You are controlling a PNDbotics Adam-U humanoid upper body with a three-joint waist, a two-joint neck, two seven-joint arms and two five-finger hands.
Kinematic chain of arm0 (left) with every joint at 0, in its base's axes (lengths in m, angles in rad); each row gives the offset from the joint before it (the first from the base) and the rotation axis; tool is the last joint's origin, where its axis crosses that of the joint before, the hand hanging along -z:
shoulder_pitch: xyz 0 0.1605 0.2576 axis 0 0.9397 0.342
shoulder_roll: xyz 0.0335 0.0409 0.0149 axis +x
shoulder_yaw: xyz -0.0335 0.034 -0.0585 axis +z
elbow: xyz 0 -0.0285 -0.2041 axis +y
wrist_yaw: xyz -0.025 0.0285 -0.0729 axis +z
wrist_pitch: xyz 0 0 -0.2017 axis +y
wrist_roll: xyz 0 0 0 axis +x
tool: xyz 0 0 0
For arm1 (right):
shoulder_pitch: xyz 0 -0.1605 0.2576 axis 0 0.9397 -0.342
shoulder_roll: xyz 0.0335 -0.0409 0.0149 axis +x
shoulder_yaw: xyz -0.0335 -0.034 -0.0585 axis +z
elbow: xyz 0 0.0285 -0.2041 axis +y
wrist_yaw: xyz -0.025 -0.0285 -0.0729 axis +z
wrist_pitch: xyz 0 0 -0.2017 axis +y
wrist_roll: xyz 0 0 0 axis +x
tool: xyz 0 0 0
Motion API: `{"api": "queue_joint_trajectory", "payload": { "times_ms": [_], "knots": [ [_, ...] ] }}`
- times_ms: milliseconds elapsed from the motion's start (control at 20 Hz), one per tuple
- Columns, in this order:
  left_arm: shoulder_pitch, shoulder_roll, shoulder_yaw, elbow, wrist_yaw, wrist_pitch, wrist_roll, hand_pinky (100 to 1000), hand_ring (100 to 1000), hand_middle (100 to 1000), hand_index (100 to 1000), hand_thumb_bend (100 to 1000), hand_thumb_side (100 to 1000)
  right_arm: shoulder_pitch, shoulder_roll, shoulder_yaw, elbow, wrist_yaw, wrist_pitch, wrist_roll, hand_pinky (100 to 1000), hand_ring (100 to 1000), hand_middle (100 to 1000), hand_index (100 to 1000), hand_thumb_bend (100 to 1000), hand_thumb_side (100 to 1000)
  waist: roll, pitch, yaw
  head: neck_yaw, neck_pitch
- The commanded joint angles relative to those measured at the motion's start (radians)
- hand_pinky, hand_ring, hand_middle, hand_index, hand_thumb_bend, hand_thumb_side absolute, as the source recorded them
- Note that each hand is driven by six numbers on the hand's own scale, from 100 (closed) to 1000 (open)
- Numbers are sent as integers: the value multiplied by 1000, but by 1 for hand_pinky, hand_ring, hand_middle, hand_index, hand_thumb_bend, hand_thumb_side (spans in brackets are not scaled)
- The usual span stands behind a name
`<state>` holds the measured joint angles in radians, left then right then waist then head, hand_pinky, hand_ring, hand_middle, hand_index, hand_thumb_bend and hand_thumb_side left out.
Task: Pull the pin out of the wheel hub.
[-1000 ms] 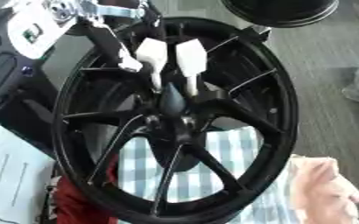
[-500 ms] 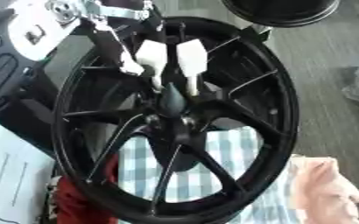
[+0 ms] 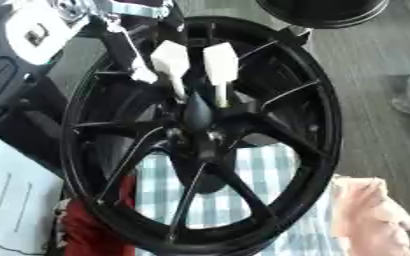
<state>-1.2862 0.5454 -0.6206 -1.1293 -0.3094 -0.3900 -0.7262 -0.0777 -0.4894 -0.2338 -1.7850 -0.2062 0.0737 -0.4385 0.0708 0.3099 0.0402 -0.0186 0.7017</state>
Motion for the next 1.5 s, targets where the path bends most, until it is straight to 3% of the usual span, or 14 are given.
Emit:
{"api": "queue_joint_trajectory", "payload": {
  "times_ms": [50, 550, 850, 1050, 1250, 1500],
  "knots": [
    [-30, 35, 39, -32, 4, -161, -181, 576, 500, 435, 464, 267, 100, -2, -31, -4, -9, -1, 3, 0, 718, 705, 690, 912, 100, 697, -3, -19, 1, 4, 4],
    [-58, 65, 120, -115, 61, -86, -181, 551, 474, 390, 420, 296, 100, -1, -33, -6, -10, -2, 3, -3, 718, 705, 690, 912, 100, 699, -1, -21, 5, 2, 10],
    [-41, 141, 241, -178, 161, 0, -181, 545, 467, 381, 414, 259, 100, 4, -32, -11, -10, 0, 3, -7, 718, 705, 690, 912, 100, 698, -1, -22, 15, -4, 13],
    [28, 239, 354, -225, 242, 70, -181, 544, 467, 380, 413, 225, 100, 9, -32, -19, -12, 1, 1, -14, 718, 705, 690, 913, 100, 698, 0, -20, 25, -12, 16],
    [148, 347, 485, -244, 307, 127, -181, 542, 465, 376, 409, 161, 100, 15, -32, -25, -13, 2, 0, -21, 718, 706, 690, 913, 100, 698, -1, -17, 33, -16, 14],
    [289, 440, 614, -209, 320, 170, -170, 556, 475, 379, 409, 101, 100, 18, -29, -32, -15, 4, -2, -27, 718, 706, 691, 913, 100, 693, -4, -13, 39, -8, 9]
  ]
}}
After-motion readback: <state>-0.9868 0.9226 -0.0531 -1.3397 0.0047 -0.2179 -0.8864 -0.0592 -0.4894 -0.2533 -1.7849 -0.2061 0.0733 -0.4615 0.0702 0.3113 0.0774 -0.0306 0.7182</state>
